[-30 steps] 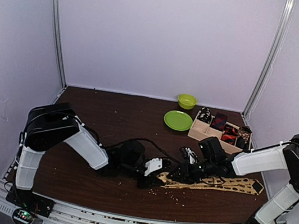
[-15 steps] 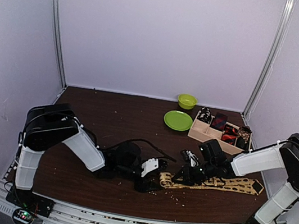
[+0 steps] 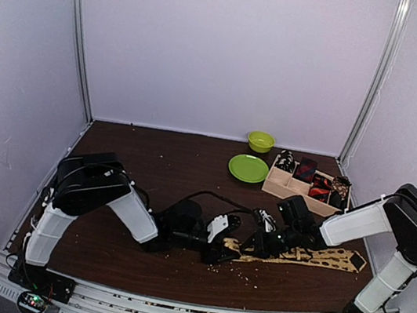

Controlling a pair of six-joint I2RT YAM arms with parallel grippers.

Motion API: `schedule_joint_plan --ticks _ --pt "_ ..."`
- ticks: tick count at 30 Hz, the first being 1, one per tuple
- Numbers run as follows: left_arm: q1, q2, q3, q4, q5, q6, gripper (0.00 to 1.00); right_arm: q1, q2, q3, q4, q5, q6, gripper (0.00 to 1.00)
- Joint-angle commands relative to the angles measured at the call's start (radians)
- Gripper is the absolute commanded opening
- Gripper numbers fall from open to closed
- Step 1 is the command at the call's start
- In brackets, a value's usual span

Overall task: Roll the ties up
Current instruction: Roll the tie at the center of the board.

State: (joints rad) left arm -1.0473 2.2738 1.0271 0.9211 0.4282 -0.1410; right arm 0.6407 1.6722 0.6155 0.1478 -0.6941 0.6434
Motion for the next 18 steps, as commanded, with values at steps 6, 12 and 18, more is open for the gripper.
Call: schedule_joint_plan --ticks 6,12,18 --pt "-0.005 -0.114 -0.037 -0.368 -0.083 0.185 0.29 0.009 -0.027 0.006 -0.100 0.062 0.000 0.11" --pt "-0.004 -0.157 -0.022 -0.643 -0.147 0.318 0.29 0.007 -0.113 0.028 -0.075 -0.027 0.044 0.32" --pt "-0.004 -0.151 -0.016 -0.647 -0.146 0.305 0.30 0.046 -0.093 0.048 0.048 -0.090 0.165 0.39"
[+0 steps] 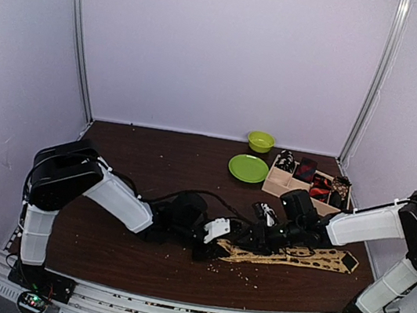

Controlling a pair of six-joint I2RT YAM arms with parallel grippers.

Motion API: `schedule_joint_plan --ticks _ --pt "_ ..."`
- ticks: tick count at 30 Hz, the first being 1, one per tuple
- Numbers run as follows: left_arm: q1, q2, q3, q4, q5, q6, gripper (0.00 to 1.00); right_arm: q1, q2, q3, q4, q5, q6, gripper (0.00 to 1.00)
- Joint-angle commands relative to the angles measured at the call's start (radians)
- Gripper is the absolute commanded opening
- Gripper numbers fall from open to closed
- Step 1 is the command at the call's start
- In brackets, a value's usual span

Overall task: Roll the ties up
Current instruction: Roll the tie at the center of the board.

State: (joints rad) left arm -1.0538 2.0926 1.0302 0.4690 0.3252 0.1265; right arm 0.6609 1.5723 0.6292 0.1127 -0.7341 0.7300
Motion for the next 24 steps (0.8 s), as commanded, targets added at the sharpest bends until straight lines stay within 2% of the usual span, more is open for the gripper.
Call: schedule_joint_plan --ticks 1,7,12,17,20,24 --pt "0.001 0.033 -0.017 -0.194 -0.042 0.035 0.30 0.034 0.018 0.040 0.096 -0.052 0.088 0.40" --pt "0.002 0.037 -0.016 -0.192 -0.040 0.035 0.31 0.068 0.076 0.067 0.126 -0.043 0.104 0.40" --pt "0.003 0.038 -0.022 -0.183 -0.036 0.032 0.31 0.069 0.119 0.076 0.046 -0.006 0.043 0.36" --pt "0.003 0.038 -0.016 -0.182 -0.034 0.033 0.32 0.069 0.131 0.052 0.050 -0.002 0.030 0.00" --pt "0.002 0.033 -0.013 -0.179 -0.043 0.027 0.39 0.067 0.127 0.040 0.029 0.013 0.012 0.00" --pt "0.009 0.006 -0.030 -0.138 -0.047 0.002 0.52 0.051 0.115 0.008 0.011 0.034 -0.005 0.00"
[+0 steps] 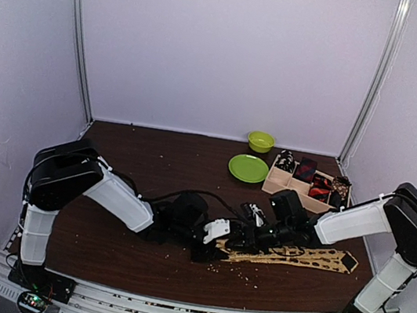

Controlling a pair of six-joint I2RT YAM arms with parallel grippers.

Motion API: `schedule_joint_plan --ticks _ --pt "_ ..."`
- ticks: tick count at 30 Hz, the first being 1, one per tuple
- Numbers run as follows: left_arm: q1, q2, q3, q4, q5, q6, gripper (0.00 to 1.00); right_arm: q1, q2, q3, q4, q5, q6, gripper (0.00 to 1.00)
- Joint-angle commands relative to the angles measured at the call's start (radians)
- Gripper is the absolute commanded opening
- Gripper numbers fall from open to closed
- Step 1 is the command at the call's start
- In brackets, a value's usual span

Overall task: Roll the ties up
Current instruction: Roll the tie at the center of the board.

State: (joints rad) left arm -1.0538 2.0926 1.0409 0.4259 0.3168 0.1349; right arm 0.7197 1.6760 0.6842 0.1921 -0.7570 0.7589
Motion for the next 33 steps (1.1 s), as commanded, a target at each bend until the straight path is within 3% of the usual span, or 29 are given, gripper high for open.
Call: schedule_joint_plan --ticks 1,8,18,26,31,33 --pt "0.011 -0.004 -0.048 -0.077 -0.038 -0.013 0.55 -0.013 0.008 -0.056 -0.069 0.061 -0.037 0.00" --pt "0.010 -0.023 -0.091 0.116 0.013 -0.086 0.65 -0.061 -0.021 -0.112 -0.094 0.090 -0.068 0.00" --pt "-0.001 0.095 -0.035 0.351 0.110 -0.202 0.67 -0.097 -0.004 -0.125 -0.124 0.142 -0.095 0.00" --pt "-0.004 0.171 0.031 0.409 0.106 -0.263 0.56 -0.088 0.009 -0.120 -0.101 0.140 -0.080 0.00" --pt "-0.011 0.130 0.024 0.247 0.041 -0.178 0.35 -0.084 -0.020 -0.112 -0.094 0.107 -0.079 0.00" --pt "-0.011 0.086 -0.012 0.158 0.008 -0.116 0.32 -0.086 -0.056 -0.102 -0.136 0.115 -0.101 0.08"
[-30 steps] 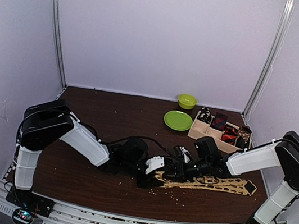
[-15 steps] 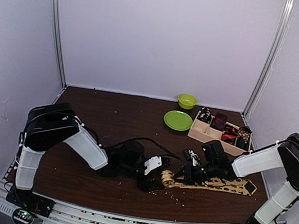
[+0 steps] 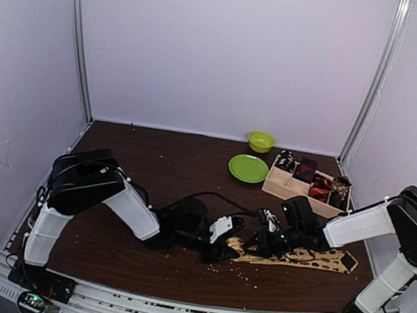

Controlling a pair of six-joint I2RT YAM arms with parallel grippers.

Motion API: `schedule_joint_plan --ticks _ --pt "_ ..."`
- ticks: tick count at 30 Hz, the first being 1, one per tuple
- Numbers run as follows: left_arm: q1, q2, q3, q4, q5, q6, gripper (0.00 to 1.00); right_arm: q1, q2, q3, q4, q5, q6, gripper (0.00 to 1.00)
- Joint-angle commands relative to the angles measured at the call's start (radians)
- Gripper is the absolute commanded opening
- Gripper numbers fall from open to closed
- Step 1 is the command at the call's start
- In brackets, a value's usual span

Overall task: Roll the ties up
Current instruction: Roll the tie at the center of the board.

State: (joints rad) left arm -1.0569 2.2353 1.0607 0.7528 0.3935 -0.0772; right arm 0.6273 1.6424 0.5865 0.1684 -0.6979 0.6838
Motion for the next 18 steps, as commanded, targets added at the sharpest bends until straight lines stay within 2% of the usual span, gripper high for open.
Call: schedule_joint_plan --ticks 1,4,6,9,12,18 --pt "-0.008 -0.073 -0.041 -0.225 -0.083 0.126 0.31 0.004 -0.045 0.002 -0.134 0.059 -0.036 0.13" --pt "-0.008 -0.107 -0.047 -0.402 -0.102 0.209 0.30 0.002 -0.104 0.024 -0.172 0.052 -0.044 0.27" --pt "-0.009 -0.119 -0.053 -0.447 -0.102 0.237 0.30 0.003 -0.124 0.034 -0.162 0.022 -0.020 0.36" --pt "-0.009 -0.126 -0.055 -0.484 -0.111 0.267 0.31 0.011 -0.140 0.030 -0.096 -0.028 0.055 0.45" --pt "-0.010 -0.126 -0.048 -0.502 -0.114 0.282 0.31 0.029 -0.136 0.034 -0.042 -0.050 0.108 0.48" --pt "-0.009 -0.123 -0.035 -0.511 -0.114 0.292 0.31 0.066 -0.072 0.086 -0.051 -0.030 0.114 0.47"
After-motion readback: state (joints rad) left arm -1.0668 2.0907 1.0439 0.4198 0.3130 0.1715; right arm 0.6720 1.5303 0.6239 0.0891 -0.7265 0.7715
